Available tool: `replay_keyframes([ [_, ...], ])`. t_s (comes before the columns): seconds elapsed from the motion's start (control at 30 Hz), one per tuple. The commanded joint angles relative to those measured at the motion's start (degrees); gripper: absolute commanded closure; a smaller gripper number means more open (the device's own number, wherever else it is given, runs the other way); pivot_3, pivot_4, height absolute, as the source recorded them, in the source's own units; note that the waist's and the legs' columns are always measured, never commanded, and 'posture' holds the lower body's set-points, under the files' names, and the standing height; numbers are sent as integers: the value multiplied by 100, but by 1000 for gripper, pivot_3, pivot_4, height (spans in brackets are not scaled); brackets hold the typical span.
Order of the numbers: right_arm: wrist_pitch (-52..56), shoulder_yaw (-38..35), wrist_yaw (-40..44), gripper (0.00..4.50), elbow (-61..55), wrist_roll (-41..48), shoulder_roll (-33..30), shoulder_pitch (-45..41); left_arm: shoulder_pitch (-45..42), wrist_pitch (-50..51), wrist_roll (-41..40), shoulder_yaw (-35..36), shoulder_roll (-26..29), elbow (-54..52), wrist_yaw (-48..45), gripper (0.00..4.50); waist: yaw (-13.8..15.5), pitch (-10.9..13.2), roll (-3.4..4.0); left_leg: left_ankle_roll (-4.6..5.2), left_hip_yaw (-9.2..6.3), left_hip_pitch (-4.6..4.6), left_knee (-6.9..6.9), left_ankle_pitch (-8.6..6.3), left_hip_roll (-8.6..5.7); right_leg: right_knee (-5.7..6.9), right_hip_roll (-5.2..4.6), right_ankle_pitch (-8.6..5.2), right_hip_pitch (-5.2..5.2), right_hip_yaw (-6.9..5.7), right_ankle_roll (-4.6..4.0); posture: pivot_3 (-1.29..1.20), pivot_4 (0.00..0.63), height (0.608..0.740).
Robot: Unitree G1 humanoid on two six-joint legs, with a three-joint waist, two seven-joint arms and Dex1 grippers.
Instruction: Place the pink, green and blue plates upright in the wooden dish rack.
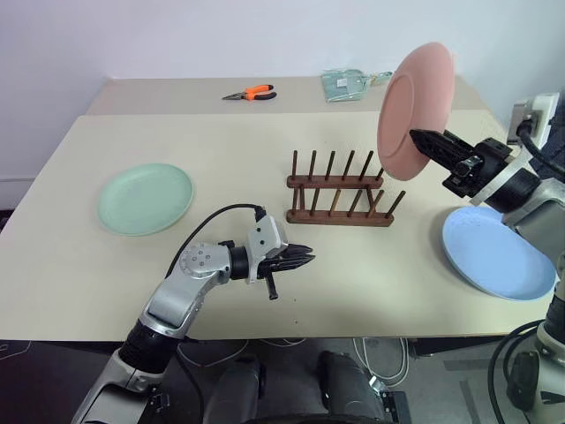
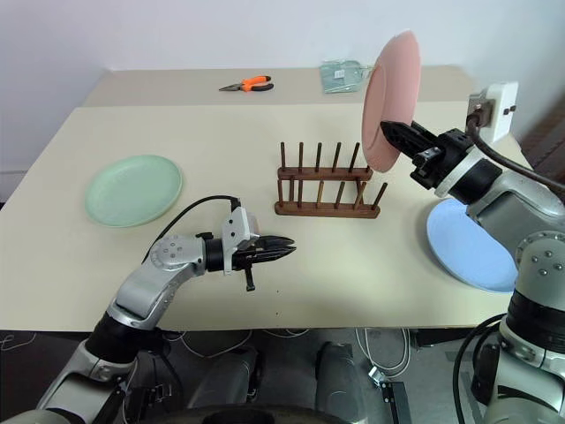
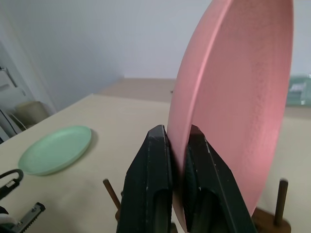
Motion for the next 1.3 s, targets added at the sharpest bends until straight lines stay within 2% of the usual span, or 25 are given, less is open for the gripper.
replay_keyframes([
  [0.03, 163, -88, -63, 4425, 116, 259, -10, -14, 30, -4, -108, 88, 12, -224, 53, 4050, 4, 0, 0, 0, 0, 0, 0, 0, 0, -1, -1, 0, 0, 1, 0, 0, 150, 740],
  [0.1, 146, 7, -70, 3713, 168, 112, -35, 11, 29, 63, -141, 96, 12, -218, 62, 4050, 4, 0, 0, 0, 1, 0, 1, 0, 0, -1, 0, 0, 0, 1, 0, 0, 150, 740],
  [0.13, 58, 65, -83, 3512, 152, -45, -55, 12, 28, 166, -220, 129, 12, -211, 52, 4050, 3, 0, 0, 0, 1, 0, 1, 0, 0, -1, 0, 0, 0, 1, 0, 0, 150, 740],
  [0.23, -661, 181, -150, 2147, 188, -871, -125, -134, -51, 503, -462, 419, -60, -105, 237, 3197, 1, 0, 0, 0, 2, 0, 1, 0, -1, -1, 0, 0, 0, 0, 1, 0, 150, 740],
  [0.3, -1097, 194, -85, 2086, 315, -1334, -242, -245, -84, 499, -526, 694, -92, -27, 448, 2186, -1, 1, 2, 0, 3, 0, 1, 0, -2, -1, 0, -2, -2, 0, 6, 0, 150, 740],
  [0.33, -1420, 237, 10, 2086, 409, -1671, -430, -382, -223, 363, -370, 1126, -170, 246, 1041, 2088, -1, 1, 2, 0, 3, -1, 1, 0, -2, -1, 0, -2, -2, 0, 7, 0, 150, 740],
  [0.37, -1647, 276, 87, 2086, 479, -1905, -555, -475, -327, 277, -248, 1432, -232, 442, 1470, 1537, 2, 4, 6, 0, 3, 0, 0, 0, -1, 0, 0, -1, -2, 0, 12, 0, 150, 740],
  [0.4, -1945, 411, 335, 1864, 460, -2173, -739, -544, -513, 178, -24, 1862, -282, 752, 2207, 1404, 4, 5, 5, 0, 5, -1, 1, 0, -3, 0, -1, 7, -4, 3, 19, 0, 150, 740],
  [0.47, -2306, 749, 791, 1258, 260, -2467, -957, -678, -856, 177, 372, 2533, -298, 1291, 3548, 1387, -11, 6, 4, 0, 3, 1, 6, 1, -2, 5, 2, -1, -6, 0, 39, 0, 150, 740],
  [0.5, -2396, 945, 957, 808, 121, -2535, -990, -762, -994, 206, 616, 2805, -253, 1520, 4183, 1387, -46, 5, 0, 0, 2, 4, 4, 1, 2, 8, 7, -1, -6, -1, 42, 0, 150, 740],
  [0.53, -2400, 1127, 1060, 344, -36, -2518, -950, -861, -1108, 375, 775, 3083, -205, 1683, 4722, 1387, -84, 3, -3, 0, 2, 8, -3, 0, 4, 9, 9, -1, -5, -1, 45, 0, 150, 740],
  [0.57, -2390, 1364, 1175, 63, -257, -2489, -883, -937, -1177, 558, 918, 3421, -167, 1710, 5268, 1387, -126, 2, -5, 0, 1, 10, -7, 0, 5, 8, 10, -2, -6, -1, 47, 0, 150, 740],
  [0.7, -2365, 2125, 1449, 63, -697, -2486, -433, -1122, -1256, 1377, 744, 4619, -276, 1460, 6475, 1387, -162, 2, -17, -3, 0, 9, -8, 0, 4, 9, 8, -3, -7, 2, 49, 0, 150, 740],
  [0.9, -2420, 2640, 1666, 63, -705, -2684, 19, -1109, -1173, 2388, 96, 5363, -665, 1009, 6743, 1387, 52, 6, -57, -8, -17, -5, 10, 2, -13, 6, -3, 12, 1, -3, 41, 0, 150, 740],
  [0.97, -2437, 2700, 1721, 63, -693, -2731, 93, -1076, -1194, 2796, -374, 5778, -929, 912, 6793, 1387, 54, 6, -64, -10, -22, -5, 10, 3, -17, 4, -2, 12, 3, -3, 41, 0, 150, 740],
  [1.07, -2467, 2748, 1758, 0, -706, -2823, 191, -1030, -1271, 3010, -937, 6299, -1302, 874, 6957, 2275, 10, 7, -67, -10, -22, -3, 6, 2, -16, 7, -2, 12, -1, -3, 41, 0, 150, 740],
  [1.2, -2443, 2766, 1770, 0, -738, -2910, 279, -1000, -1412, 3086, -1468, 6614, -1496, 976, 7064, 4236, 3, 8, -69, -15, -20, 2, -2, 5, -10, 12, 4, 12, -5, -5, 40, 0, 150, 740],
  [1.23, -2415, 2764, 1782, 0, -736, -2913, 284, -992, -1437, 3068, -1528, 6609, -1509, 1000, 7081, 4413, 3, 8, -69, -15, -20, 1, -1, 5, -10, 11, 5, 12, -4, -5, 40, 0, 150, 740],
  [1.3, -2285, 2795, 1828, 0, -726, -2946, 226, -974, -1389, 2712, -1426, 6044, -1342, 854, 6606, 4413, 9, 9, -71, -15, -18, 1, 0, 5, -11, 10, 4, 12, -3, -4, 40, 0, 150, 740],
])
